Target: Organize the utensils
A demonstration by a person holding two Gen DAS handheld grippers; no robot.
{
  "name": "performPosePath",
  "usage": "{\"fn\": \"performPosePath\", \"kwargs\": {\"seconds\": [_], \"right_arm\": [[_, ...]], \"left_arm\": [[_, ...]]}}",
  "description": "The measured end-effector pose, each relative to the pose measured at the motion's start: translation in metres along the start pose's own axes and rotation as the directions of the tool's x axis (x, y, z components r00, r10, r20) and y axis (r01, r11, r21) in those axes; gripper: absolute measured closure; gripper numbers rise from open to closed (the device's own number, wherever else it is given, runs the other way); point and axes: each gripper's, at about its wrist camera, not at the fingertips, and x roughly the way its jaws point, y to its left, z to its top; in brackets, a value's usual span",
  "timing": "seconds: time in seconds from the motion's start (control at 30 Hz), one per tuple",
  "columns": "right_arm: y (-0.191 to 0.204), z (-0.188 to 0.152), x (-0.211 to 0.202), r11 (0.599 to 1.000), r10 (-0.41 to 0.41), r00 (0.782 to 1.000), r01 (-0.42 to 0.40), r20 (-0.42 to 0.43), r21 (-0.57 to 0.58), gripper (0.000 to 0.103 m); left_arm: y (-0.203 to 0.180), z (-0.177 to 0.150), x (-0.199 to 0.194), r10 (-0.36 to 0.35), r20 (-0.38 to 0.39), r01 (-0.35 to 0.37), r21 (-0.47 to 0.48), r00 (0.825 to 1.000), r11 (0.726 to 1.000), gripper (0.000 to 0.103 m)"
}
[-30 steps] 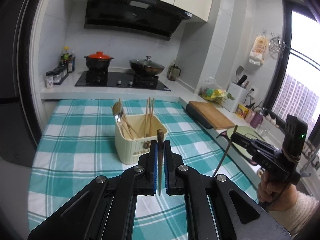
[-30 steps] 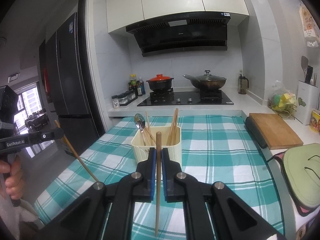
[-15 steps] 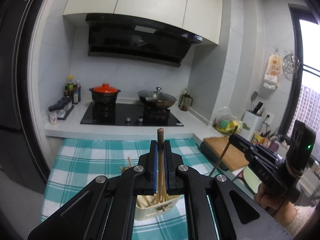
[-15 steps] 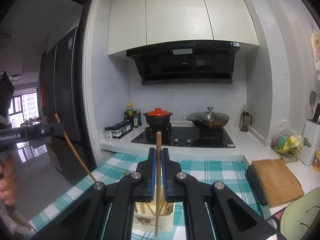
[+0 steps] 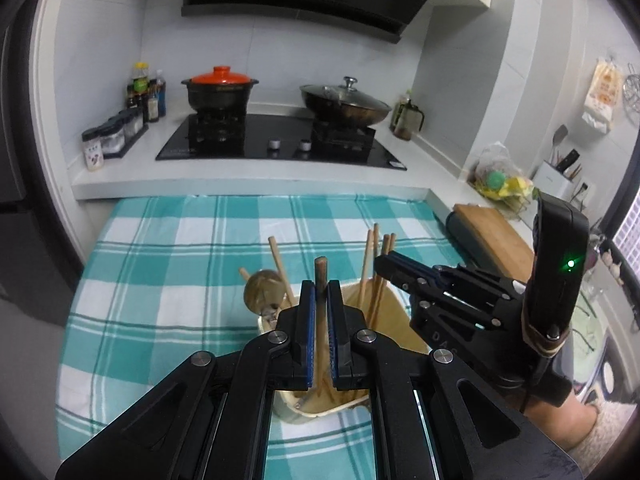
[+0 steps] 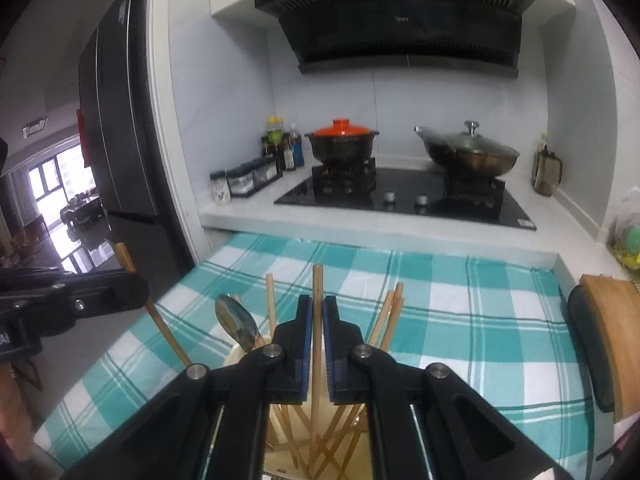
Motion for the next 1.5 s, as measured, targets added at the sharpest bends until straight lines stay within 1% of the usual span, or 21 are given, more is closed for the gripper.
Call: {"fn": "performPosePath", "kwargs": {"seconds": [0.1,0.13,0.2,0.27,0.3,0.37,0.4,0.47,0.57,0.63,0.7,0.8,0.9,1.0,1.03,1.07,1.17,1.23,1.3,1.43,1.5], "right_arm": [[-0.007,-0.009,0.024,0.999,0.035,0.998,-0.033,-0.06,0.03,0.096],[-0.01,-0.011,0.028,0.998,0.045,0.996,-0.042,-0.072,0.046,0.096],[-0.015,-0.011,0.031,0.995,0.064,0.994,-0.058,-0.084,0.077,0.096],[-0.019,-0.007,0.023,0.993,0.062,0.996,-0.055,-0.059,0.1,0.095],[-0.02,-0.004,0.015,0.992,0.063,0.997,-0.059,-0.039,0.113,0.089],[-0.024,0.001,-0.005,0.989,0.053,0.999,-0.054,0.008,0.136,0.07],[-0.025,0.003,-0.02,0.988,0.048,0.998,-0.053,0.041,0.143,0.054],[-0.02,0.004,-0.055,0.991,0.023,0.994,-0.036,0.103,0.13,0.048],[-0.008,-0.004,-0.105,0.996,-0.004,0.991,-0.007,0.132,0.088,0.045],[0.003,-0.018,-0.139,0.998,-0.016,0.988,0.006,0.156,0.067,0.031],[0.014,-0.037,-0.17,0.998,-0.028,0.984,0.019,0.178,0.052,0.024],[0.031,-0.067,-0.209,0.998,-0.059,0.981,0.053,0.187,0.04,0.017],[0.048,-0.097,-0.238,0.996,-0.086,0.98,0.081,0.178,0.038,0.016],[0.061,-0.121,-0.256,0.992,-0.129,0.978,0.125,0.166,0.035,0.016],[0.065,-0.128,-0.261,0.99,-0.142,0.976,0.138,0.163,0.035,0.016],[0.067,-0.134,-0.265,0.989,-0.149,0.976,0.145,0.158,0.036,0.016],[0.074,-0.147,-0.279,0.984,-0.176,0.974,0.172,0.142,0.038,0.009],[0.077,-0.153,-0.286,0.98,-0.197,0.971,0.194,0.135,0.036,0.001],[0.08,-0.155,-0.289,0.977,-0.211,0.968,0.208,0.134,0.035,0.001],[0.083,-0.156,-0.295,0.976,-0.217,0.968,0.213,0.13,0.04,0.001],[0.085,-0.156,-0.296,0.974,-0.226,0.965,0.223,0.13,0.037,0.001]], "left_arm": [[0.002,-0.003,0.006,0.009,0.0,-0.009,0.0,1.0,1.0,0.098],[0.003,-0.003,0.005,0.014,0.006,-0.014,0.002,1.0,1.0,0.094],[0.005,-0.005,-0.002,0.019,0.017,-0.019,0.003,1.0,1.0,0.077],[0.006,-0.007,-0.017,0.037,0.047,-0.037,0.003,0.998,0.999,0.051],[0.006,-0.009,-0.028,0.045,0.071,-0.045,0.007,0.996,0.999,0.046],[0.003,-0.015,-0.051,0.066,0.118,-0.069,0.02,0.991,0.997,0.026],[0.0,-0.02,-0.062,0.079,0.14,-0.083,0.028,0.987,0.996,0.021],[-0.007,-0.032,-0.086,0.102,0.183,-0.114,0.055,0.978,0.992,0.005],[-0.024,-0.058,-0.117,0.168,0.246,-0.194,0.087,0.955,0.977,0.0],[-0.035,-0.077,-0.133,0.223,0.271,-0.255,0.089,0.936,0.963,0.0],[-0.045,-0.096,-0.145,0.261,0.284,-0.294,0.08,0.922,0.952,0.0],[-0.055,-0.121,-0.159,0.281,0.28,-0.31,0.061,0.918,0.949,0.0],[-0.064,-0.139,-0.165,0.288,0.257,-0.314,0.065,0.922,0.947,0.0],[-0.075,-0.155,-0.172,0.398,0.273,-0.429,0.063,0.876,0.901,0.0],[-0.077,-0.16,-0.174,0.412,0.283,-0.445,0.063,0.866,0.893,0.0],[-0.079,-0.166,-0.178,0.412,0.283,-0.445,0.063,0.866,0.893,0.0],[-0.078,-0.175,-0.184,0.378,0.252,-0.403,0.051,0.891,0.914,0.0],[-0.078,-0.18,-0.189,0.383,0.251,-0.405,0.042,0.889,0.913,0.0],[-0.079,-0.182,-0.193,0.398,0.245,-0.419,0.034,0.884,0.908,0.0],[-0.077,-0.185,-0.197,0.352,0.197,-0.364,0.025,0.915,0.931,0.0],[-0.076,-0.186,-0.198,0.336,0.188,-0.346,0.02,0.923,0.938,0.0]]}}
